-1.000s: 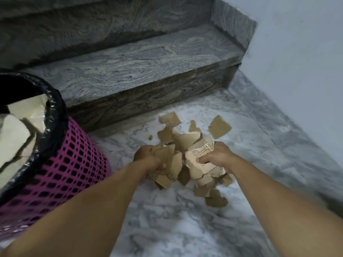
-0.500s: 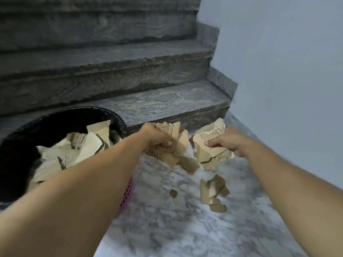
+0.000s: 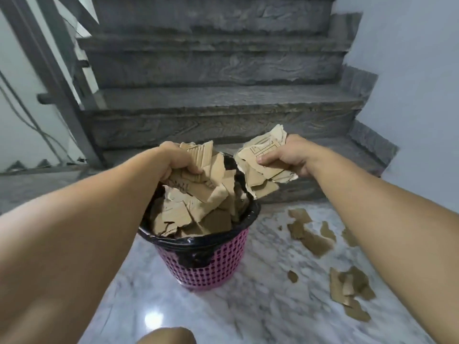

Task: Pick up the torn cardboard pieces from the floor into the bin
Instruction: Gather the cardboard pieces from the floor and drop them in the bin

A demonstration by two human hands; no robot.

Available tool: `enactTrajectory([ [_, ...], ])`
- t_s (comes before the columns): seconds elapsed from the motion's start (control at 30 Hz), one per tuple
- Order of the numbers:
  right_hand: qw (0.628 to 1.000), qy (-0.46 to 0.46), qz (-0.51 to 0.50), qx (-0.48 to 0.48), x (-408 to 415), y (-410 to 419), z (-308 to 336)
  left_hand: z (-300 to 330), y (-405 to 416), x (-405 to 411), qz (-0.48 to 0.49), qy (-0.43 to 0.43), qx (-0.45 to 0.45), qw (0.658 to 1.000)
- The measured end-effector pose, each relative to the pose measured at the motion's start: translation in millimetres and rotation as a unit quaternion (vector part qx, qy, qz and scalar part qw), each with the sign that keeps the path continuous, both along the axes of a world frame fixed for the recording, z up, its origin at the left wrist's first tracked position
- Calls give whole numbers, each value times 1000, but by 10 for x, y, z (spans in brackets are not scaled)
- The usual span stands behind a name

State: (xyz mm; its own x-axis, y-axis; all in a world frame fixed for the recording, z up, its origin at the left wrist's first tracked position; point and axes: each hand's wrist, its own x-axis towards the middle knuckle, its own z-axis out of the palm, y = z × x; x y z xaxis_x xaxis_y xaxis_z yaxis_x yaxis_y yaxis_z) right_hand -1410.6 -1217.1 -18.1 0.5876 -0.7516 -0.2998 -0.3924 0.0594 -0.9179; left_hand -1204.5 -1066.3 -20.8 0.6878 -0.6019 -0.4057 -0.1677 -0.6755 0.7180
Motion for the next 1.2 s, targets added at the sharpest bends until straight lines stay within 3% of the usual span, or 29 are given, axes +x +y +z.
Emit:
enactTrajectory([
  [0.23, 999, 11, 41, 15, 735, 377, -231, -417, 469, 388, 37, 44, 5, 998],
  [0.33, 992, 95, 56, -64, 816, 416, -464, -643, 519, 383, -2, 41, 13, 999],
  [0.43, 938, 246, 78, -230, 767, 448, -622, -805, 540, 365, -42, -18, 34, 998],
  [0.5, 917, 265, 73, -287, 723, 423, -698, -881, 526, 357, -64, -45, 44, 996],
  [0.57, 911, 255, 78, -315, 681, 406, -756, -937, 495, 340, -93, -81, 63, 990],
  [0.67, 882, 287, 171, -332, 639, 428, -863, -1044, 438, 273, -140, -153, 119, 971],
  [0.8, 805, 364, 315, -348, 656, 571, -953, -1233, 358, 180, -196, -244, 225, 923],
  [0.93, 735, 421, 387, -364, 706, 688, -1005, -1425, 291, 141, -237, -261, 319, 880],
  [1.0, 738, 418, 387, -361, 695, 706, -976, -1432, 273, 160, -237, -256, 321, 880],
  [1.2, 846, 270, 222, -403, 504, 538, -783, -1172, 166, 135, -318, -291, 350, 832],
])
